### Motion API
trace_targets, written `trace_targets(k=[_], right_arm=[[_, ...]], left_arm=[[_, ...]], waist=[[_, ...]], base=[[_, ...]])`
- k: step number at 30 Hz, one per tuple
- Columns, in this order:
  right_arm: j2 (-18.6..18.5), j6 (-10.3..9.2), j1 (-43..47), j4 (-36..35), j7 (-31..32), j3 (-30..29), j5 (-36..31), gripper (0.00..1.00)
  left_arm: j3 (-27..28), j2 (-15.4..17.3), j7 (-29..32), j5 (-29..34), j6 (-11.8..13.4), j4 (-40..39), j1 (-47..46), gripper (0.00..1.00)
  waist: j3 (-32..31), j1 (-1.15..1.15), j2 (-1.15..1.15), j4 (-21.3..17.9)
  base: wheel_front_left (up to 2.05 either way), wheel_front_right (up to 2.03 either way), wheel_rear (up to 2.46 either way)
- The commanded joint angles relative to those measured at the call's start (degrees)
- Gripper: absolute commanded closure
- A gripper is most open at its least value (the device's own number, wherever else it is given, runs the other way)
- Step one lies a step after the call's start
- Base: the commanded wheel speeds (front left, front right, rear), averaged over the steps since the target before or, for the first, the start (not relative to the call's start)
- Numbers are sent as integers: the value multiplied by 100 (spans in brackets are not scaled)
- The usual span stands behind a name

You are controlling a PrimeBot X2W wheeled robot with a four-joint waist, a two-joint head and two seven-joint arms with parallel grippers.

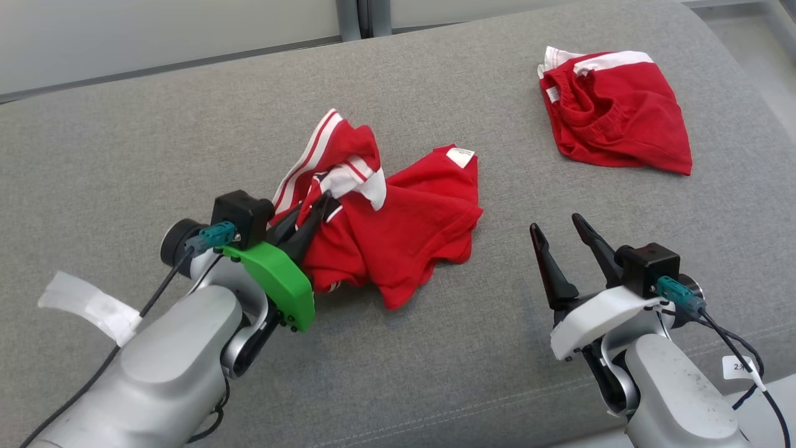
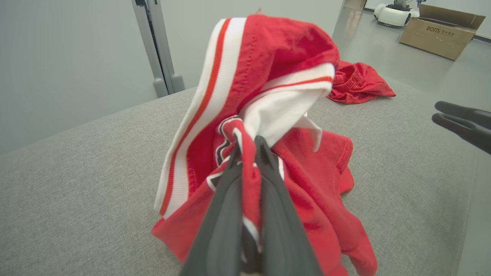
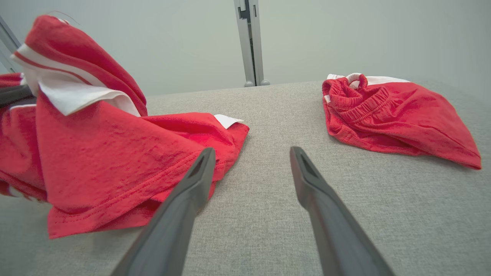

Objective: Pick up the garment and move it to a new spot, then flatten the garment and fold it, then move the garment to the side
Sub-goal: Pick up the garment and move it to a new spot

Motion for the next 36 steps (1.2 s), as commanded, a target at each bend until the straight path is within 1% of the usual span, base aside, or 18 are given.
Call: trace_targets(k=[1,3,6,8,9,10,11,12,13,19,27,32,36], right_arm=[[-27,-4,26,14,-40,22,10,0],[-56,-5,46,36,-42,43,37,0],[-53,-4,82,44,-45,73,45,0],[-65,-4,122,51,-40,69,43,0],[-76,-4,140,60,-39,73,48,0],[-85,-4,153,69,-40,81,53,0],[-89,-5,162,79,-40,90,59,0],[-88,-4,164,84,-38,101,66,0],[-90,-4,168,89,-36,107,72,0],[-101,-4,250,111,-31,99,81,0],[-98,-4,349,94,23,81,88,0],[-126,-4,363,52,38,41,92,0],[-81,-4,378,34,43,29,63,0]], left_arm=[[20,-45,-62,40,36,62,122,100],[7,-107,-138,150,104,245,227,100],[115,-242,-188,109,55,437,462,100],[202,-301,-217,199,54,537,560,100],[263,-341,-225,218,41,557,625,98],[349,-365,-228,287,43,560,668,87],[461,-380,-229,384,83,545,721,54],[550,-394,-229,468,100,535,804,4],[652,-423,-220,514,96,521,900,0],[1236,-545,-221,1074,173,300,1369,0],[1947,-678,-222,1825,413,-242,2017,0],[2175,-707,-221,2178,486,-532,2280,0],[2226,-716,-222,2443,524,-648,2366,0]], waist=[[-61,0,0,67],[-107,0,0,121],[-172,0,0,192],[-211,0,0,244],[-226,0,0,264],[-239,0,0,281],[-254,0,0,297],[-270,0,0,310],[-287,0,0,321],[-401,0,0,407],[-520,0,0,527],[-499,0,0,600],[-476,0,0,626]], base=[[0,0,0],[0,0,0],[0,0,0],[0,0,0],[0,0,0],[0,0,0],[0,0,0],[0,0,0],[0,0,0],[0,0,0],[0,0,0],[0,0,0],[0,0,0]])
